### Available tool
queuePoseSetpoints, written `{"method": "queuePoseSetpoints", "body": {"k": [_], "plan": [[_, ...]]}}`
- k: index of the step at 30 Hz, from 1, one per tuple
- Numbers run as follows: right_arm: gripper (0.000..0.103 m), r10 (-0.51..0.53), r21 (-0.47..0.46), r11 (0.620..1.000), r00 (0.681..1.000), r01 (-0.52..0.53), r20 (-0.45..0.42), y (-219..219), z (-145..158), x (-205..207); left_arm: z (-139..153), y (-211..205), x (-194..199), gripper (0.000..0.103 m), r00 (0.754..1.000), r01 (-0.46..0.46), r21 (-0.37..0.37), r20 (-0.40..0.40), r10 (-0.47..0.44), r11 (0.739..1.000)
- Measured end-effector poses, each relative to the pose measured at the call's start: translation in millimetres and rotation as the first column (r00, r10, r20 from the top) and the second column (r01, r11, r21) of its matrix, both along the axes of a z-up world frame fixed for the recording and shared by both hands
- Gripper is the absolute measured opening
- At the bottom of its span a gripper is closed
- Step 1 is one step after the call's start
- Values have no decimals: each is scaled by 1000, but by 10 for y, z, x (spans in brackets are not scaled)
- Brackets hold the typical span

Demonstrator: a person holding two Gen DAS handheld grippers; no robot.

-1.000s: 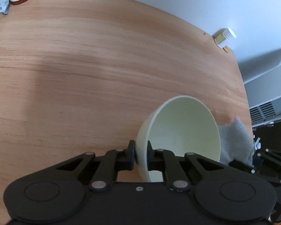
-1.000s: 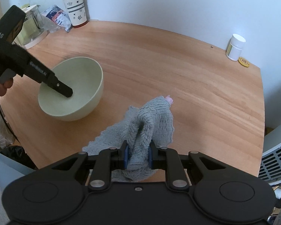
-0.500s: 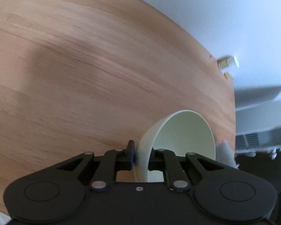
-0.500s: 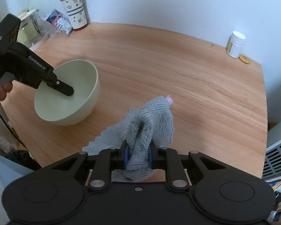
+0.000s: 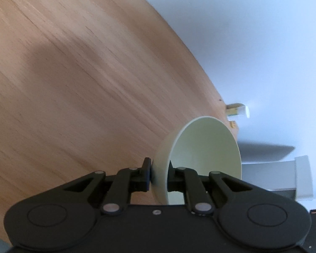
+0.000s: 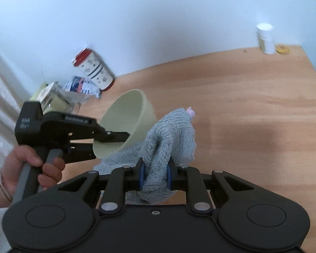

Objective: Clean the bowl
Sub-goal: 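Lift and tilt the bowl with the left gripper toward the towel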

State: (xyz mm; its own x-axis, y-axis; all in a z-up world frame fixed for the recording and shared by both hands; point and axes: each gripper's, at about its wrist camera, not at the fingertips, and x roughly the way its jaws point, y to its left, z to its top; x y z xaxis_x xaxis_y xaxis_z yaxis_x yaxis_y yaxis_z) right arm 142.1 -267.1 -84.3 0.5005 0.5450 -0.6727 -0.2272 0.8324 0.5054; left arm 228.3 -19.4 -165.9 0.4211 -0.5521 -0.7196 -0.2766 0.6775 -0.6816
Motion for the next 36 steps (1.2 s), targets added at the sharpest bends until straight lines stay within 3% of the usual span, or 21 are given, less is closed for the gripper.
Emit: {"method": "queuePoseSetpoints", "body": {"k": [3, 17, 28, 36], "plan": [[22, 42, -70, 997, 998, -39, 47, 124, 63, -13, 18, 3, -41, 11, 1000, -10, -16, -4, 10, 1000], [22, 195, -161, 970, 978, -182, 68, 387, 86, -73, 116, -33, -165, 11, 998, -12, -3, 55, 12, 1000], [22, 267, -113, 958, 964, -263, 22, 718, 52, -22, 183, -50, -233, 11, 994, -8, -2, 105, 8, 1000], [22, 205, -113, 973, 978, -201, 23, 691, 55, -59, 190, -17, -239, 12, 993, -9, 10, 114, 8, 1000]]}}
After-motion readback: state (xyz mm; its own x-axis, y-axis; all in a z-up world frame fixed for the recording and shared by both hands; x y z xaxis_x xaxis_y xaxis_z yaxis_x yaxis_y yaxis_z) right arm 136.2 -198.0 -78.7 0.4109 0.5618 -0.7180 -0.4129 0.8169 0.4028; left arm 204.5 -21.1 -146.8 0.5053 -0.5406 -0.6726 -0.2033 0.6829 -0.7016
